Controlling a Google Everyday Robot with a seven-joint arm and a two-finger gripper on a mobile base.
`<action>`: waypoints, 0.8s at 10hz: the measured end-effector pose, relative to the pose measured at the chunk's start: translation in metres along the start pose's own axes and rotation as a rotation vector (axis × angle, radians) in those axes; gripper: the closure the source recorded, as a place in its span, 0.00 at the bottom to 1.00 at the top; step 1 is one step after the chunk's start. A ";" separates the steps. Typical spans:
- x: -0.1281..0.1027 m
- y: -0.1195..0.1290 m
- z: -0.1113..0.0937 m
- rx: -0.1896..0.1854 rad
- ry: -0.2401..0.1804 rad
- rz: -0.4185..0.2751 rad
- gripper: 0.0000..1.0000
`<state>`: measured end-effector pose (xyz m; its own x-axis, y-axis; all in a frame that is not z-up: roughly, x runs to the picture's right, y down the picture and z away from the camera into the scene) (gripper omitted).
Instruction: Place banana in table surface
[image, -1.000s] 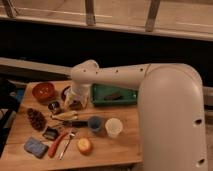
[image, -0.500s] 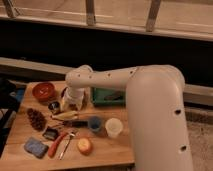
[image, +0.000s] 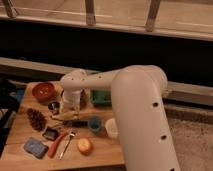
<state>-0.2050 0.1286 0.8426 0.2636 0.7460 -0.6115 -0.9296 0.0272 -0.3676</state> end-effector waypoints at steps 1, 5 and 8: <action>-0.001 0.002 0.007 0.017 0.009 -0.007 0.35; -0.008 -0.002 0.022 -0.012 0.019 -0.011 0.40; -0.005 0.005 0.029 -0.055 0.023 -0.024 0.69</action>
<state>-0.2186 0.1439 0.8641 0.2923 0.7299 -0.6179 -0.9074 0.0077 -0.4201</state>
